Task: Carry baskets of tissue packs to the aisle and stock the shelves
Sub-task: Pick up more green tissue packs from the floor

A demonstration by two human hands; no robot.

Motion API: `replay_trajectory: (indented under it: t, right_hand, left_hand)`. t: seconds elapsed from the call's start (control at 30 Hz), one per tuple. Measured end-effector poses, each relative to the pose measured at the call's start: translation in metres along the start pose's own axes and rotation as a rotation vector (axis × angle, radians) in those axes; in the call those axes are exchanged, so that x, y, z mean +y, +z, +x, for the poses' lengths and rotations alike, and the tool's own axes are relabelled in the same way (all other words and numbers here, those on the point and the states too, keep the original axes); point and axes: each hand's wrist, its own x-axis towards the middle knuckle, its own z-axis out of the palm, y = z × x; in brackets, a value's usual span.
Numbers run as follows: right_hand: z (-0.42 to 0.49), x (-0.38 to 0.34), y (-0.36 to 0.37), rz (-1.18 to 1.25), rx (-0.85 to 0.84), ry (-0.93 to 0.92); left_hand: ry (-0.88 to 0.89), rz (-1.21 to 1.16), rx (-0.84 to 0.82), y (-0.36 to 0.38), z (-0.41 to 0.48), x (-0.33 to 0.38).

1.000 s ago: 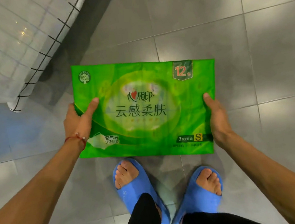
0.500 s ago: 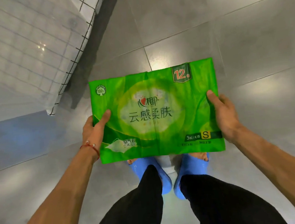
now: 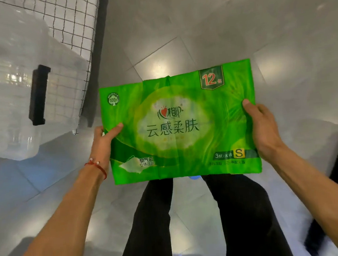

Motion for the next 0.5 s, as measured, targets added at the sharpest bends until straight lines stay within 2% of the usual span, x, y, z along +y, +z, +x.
replay_trajectory:
  t: [0.17, 0.3, 0.43, 0.5]
  right_hand:
    - [-0.036, -0.017, -0.066, 0.187, 0.047, 0.041]
    - [-0.051, -0.029, -0.117, 0.314, 0.081, 0.099]
    - [-0.054, -0.047, -0.173, 0.428, 0.082, 0.173]
    - [-0.055, -0.057, -0.206, 0.482, 0.085, 0.190]
  left_hand:
    - [-0.016, 0.010, -0.013, 0.027, -0.058, 0.040]
    - [-0.059, 0.071, -0.129, 0.068, -0.096, 0.082]
    - [-0.019, 0.175, -0.041, 0.117, -0.124, 0.127]
    - [-0.018, 0.227, -0.070, 0.152, -0.144, 0.153]
